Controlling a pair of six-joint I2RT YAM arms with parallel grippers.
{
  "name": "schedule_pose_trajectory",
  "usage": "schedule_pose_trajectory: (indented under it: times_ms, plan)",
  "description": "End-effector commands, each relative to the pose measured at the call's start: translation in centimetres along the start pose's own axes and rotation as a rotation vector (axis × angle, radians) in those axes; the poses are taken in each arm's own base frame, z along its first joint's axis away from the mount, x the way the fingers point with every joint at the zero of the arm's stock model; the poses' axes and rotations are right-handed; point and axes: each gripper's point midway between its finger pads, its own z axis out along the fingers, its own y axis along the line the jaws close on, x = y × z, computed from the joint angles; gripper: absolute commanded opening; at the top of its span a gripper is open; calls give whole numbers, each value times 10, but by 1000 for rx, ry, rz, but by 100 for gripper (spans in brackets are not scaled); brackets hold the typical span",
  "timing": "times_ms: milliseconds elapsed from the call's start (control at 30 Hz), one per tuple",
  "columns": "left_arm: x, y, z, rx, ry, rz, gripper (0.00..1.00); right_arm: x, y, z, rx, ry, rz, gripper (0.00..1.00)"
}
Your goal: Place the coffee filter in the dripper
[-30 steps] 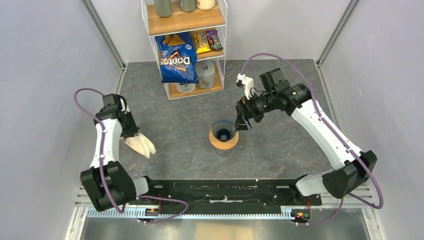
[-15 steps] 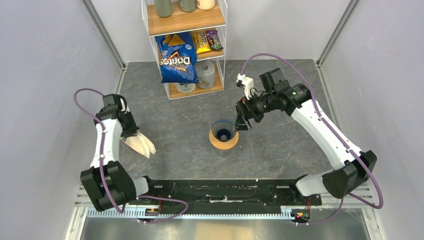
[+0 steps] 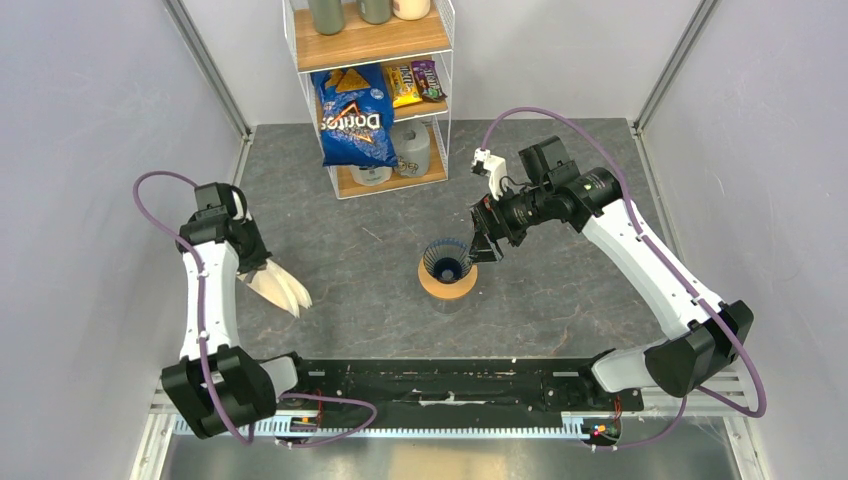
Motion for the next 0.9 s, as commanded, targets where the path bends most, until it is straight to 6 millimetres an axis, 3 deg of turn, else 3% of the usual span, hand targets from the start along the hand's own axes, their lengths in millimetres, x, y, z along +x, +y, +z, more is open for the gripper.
schedule_pose_trajectory:
  times_ms: [0,133,233,367,867]
  plan:
    - [-8,4,-26,-12,-47,-4,2,-5,5,0,-33,-22,-5,97]
    - [-5,-7,-24,49,-44,-7,2,-6,6,0,-38,-26,-7,97]
    - [1,-9,-15,49,-14,-49,14,-6,5,0,-35,-24,-3,97]
    - [-3,-7,-5,33,-19,-61,20,-6,5,-1,-29,-27,-6,97]
    - [-8,-1,20,-4,-18,-50,21,-7,2,1,-26,-19,-1,97]
